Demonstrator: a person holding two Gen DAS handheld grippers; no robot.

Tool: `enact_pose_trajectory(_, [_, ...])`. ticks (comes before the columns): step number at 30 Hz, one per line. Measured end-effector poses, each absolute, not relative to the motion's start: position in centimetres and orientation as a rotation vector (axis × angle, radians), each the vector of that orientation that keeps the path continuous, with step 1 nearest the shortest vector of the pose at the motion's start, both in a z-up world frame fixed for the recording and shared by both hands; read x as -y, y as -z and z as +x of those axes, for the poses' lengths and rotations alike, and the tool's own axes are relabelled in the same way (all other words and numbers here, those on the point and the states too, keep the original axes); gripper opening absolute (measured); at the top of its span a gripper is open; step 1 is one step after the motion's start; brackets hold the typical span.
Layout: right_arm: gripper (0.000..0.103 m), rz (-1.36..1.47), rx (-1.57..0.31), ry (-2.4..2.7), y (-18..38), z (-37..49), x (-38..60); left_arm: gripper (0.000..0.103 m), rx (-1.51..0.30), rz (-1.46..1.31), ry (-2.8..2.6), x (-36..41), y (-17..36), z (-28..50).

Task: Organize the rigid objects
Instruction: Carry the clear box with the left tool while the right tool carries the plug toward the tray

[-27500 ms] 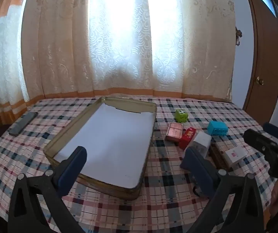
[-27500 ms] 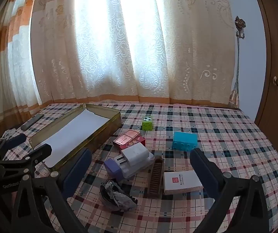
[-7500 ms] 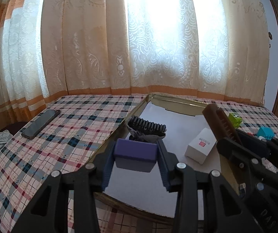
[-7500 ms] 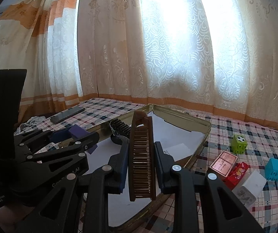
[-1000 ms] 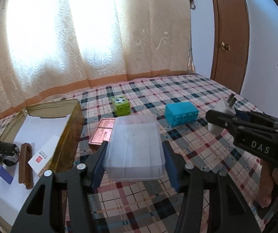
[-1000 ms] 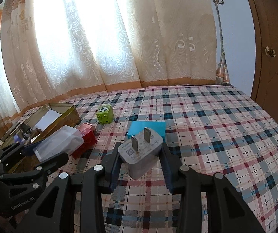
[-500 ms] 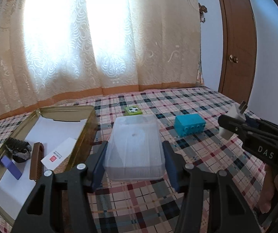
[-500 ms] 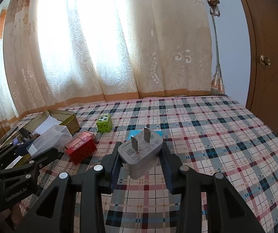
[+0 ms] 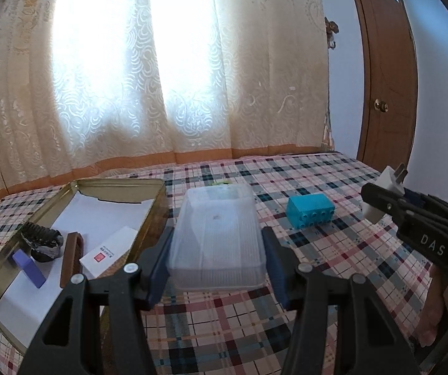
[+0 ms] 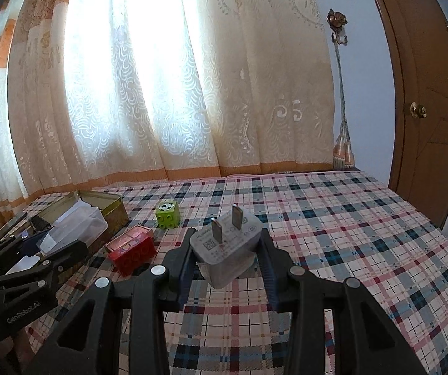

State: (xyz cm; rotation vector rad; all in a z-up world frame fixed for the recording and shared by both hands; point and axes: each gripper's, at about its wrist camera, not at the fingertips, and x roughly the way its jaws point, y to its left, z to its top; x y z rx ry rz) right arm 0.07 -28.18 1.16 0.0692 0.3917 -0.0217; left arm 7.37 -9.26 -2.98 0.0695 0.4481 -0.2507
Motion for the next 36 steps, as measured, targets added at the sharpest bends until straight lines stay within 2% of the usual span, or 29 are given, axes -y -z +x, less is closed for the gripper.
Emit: enact_pose_trajectory(36, [0.041,0.011,-0.285,0.016,-1.6,-1.3,24.8,0.054,-0.357,0.042,0.165,6.8,2.4,5.1])
